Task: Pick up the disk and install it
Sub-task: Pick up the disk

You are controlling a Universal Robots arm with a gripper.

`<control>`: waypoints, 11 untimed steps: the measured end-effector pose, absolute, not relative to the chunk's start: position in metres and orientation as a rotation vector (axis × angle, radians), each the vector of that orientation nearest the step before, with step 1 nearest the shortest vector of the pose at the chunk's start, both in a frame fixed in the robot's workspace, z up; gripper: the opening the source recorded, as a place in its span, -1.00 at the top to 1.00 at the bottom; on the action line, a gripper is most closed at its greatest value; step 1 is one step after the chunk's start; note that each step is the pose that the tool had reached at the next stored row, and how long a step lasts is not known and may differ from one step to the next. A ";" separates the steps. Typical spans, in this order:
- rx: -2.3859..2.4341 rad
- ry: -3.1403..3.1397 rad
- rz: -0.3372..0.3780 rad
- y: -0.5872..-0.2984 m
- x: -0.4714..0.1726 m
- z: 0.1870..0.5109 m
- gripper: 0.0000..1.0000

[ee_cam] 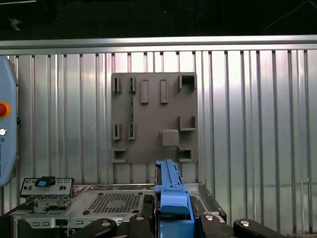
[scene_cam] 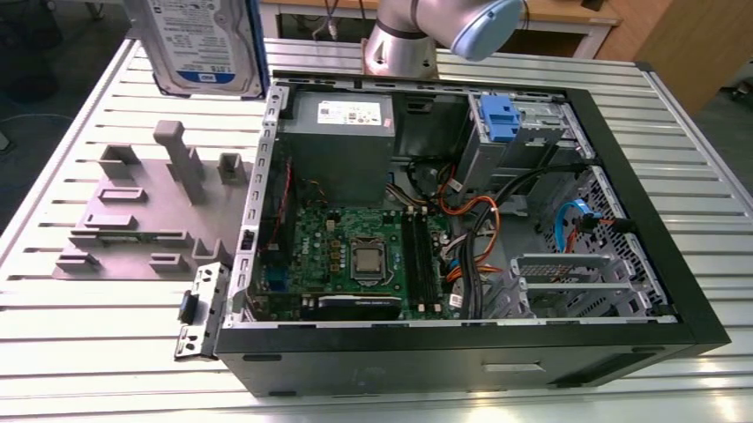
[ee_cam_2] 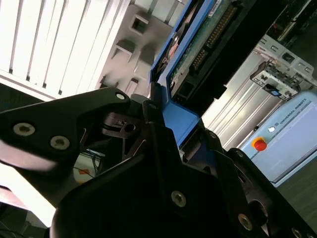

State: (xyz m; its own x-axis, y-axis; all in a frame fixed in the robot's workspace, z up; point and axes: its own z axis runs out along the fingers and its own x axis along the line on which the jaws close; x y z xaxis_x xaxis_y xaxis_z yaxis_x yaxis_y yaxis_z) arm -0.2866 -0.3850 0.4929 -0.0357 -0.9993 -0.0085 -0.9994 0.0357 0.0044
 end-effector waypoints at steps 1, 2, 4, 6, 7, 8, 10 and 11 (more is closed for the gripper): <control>-2.179 2.259 0.014 -0.385 -0.282 0.493 0.27; -2.179 2.259 0.014 -0.385 -0.278 0.492 0.27; -2.179 2.259 0.014 -0.386 -0.271 0.492 0.27; -2.179 2.258 0.014 -0.387 -0.268 0.492 0.27; -2.179 2.259 0.014 -0.389 -0.268 0.491 0.27; -2.179 2.258 0.014 -0.391 -0.268 0.491 0.27; -2.179 2.258 0.013 -0.397 -0.268 0.490 0.27; -2.179 2.258 0.013 -0.401 -0.267 0.490 0.27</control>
State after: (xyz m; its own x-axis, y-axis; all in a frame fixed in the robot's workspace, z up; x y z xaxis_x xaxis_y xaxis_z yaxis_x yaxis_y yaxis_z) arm -0.2675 -0.4005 0.4901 -0.0357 -0.9993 -0.0086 -0.9994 0.0357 0.0035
